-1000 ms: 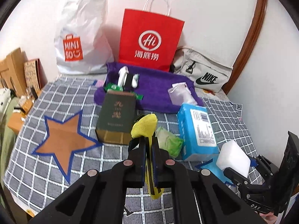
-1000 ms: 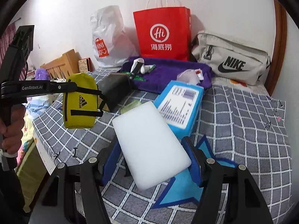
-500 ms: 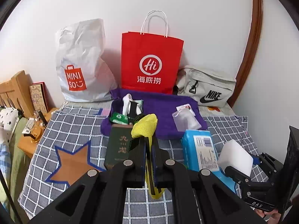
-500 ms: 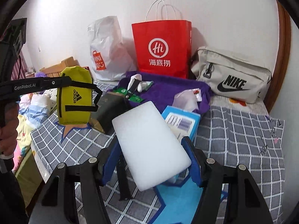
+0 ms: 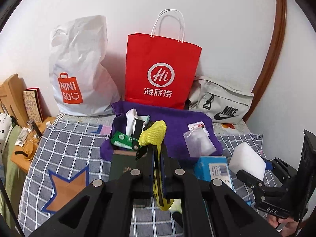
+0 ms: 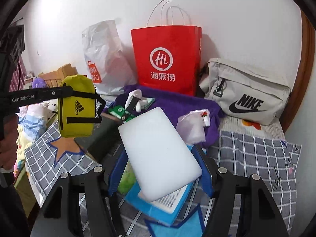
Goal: Organize soft objects
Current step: 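Carry the yellow pouch and white sponge onto the purple towel and open both tools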
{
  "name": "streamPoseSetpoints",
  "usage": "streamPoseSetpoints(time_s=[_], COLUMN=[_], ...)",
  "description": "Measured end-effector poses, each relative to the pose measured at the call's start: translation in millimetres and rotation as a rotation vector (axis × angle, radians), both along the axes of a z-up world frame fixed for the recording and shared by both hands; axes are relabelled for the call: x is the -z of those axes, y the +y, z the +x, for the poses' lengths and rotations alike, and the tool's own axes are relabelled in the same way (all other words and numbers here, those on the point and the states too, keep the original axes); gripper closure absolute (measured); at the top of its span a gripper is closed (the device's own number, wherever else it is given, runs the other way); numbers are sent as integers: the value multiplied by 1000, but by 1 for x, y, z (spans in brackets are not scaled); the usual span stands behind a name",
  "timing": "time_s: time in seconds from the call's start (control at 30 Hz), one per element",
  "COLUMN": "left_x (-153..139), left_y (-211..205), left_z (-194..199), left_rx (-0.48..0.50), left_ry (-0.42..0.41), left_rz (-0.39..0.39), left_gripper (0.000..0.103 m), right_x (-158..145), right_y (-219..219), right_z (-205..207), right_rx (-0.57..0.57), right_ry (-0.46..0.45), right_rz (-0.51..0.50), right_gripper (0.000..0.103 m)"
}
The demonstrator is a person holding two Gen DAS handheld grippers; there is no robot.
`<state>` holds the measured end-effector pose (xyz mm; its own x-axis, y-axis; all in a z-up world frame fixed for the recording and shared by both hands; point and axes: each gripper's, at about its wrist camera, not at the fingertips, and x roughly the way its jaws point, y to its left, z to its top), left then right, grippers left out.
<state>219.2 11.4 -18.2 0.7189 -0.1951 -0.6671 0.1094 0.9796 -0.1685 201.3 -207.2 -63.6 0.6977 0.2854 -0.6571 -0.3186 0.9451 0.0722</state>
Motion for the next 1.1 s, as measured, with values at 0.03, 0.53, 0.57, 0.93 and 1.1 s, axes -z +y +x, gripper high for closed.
streamPoseSetpoints(time_s=[0.03, 0.53, 0.57, 0.93, 1.1], left_x=[1, 30, 31, 46, 46], left_y=[1, 13, 13, 6, 3], left_z=[5, 84, 87, 132, 147], left_rx=[1, 20, 22, 48, 55], left_ry=[6, 67, 70, 94, 94], left_rz=[-4, -66, -67, -63, -69], left_gripper=[97, 97, 97, 97, 97], right_x=[1, 7, 8, 20, 16], right_y=[-1, -7, -6, 2, 2], right_z=[6, 94, 101, 148, 167], right_rx=[7, 41, 39, 23, 28], right_ry=[3, -7, -5, 16, 19], right_rz=[-2, -22, -24, -48, -38], right_gripper=[38, 38, 38, 38, 38])
